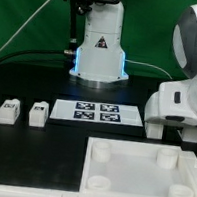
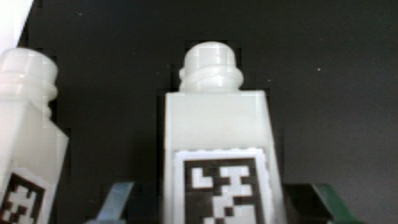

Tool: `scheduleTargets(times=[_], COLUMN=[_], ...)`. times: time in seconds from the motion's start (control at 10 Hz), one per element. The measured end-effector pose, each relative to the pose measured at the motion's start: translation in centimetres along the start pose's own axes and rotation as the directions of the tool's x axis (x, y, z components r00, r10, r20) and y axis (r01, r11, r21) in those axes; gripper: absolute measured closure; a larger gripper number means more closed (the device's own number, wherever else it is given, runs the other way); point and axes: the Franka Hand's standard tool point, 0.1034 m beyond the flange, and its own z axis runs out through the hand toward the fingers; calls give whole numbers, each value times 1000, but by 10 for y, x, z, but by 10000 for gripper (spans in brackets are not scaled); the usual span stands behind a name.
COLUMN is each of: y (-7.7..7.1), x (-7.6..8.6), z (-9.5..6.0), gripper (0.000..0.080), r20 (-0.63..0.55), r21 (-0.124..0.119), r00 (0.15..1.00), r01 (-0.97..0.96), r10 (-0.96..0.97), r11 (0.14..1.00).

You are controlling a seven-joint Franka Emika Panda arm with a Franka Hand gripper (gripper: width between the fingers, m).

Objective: Assemble one leg

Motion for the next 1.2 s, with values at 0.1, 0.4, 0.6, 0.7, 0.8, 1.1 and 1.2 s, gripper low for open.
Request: scheduleTargets(times=[0.1, 0.4, 0.6, 0.7, 0.8, 1.1, 1.2], y=[0, 0, 2, 14, 26, 39, 39], x=[0, 0, 1, 1, -10, -32, -34], z=[0, 0, -3, -29, -55, -136, -146], gripper=[511, 511, 511, 509, 509, 509, 509], r20=[0, 0, -6, -51, -77, -345, -413], r21=[0, 0, -2, -12, -8, 1, 2], r00=[1000, 1000, 1000, 996, 994, 936, 908], r01=[0, 0, 17, 69, 79, 78, 80], r10=[0, 0, -17, -69, -79, -73, -72], r11=[1000, 1000, 1000, 998, 997, 997, 997])
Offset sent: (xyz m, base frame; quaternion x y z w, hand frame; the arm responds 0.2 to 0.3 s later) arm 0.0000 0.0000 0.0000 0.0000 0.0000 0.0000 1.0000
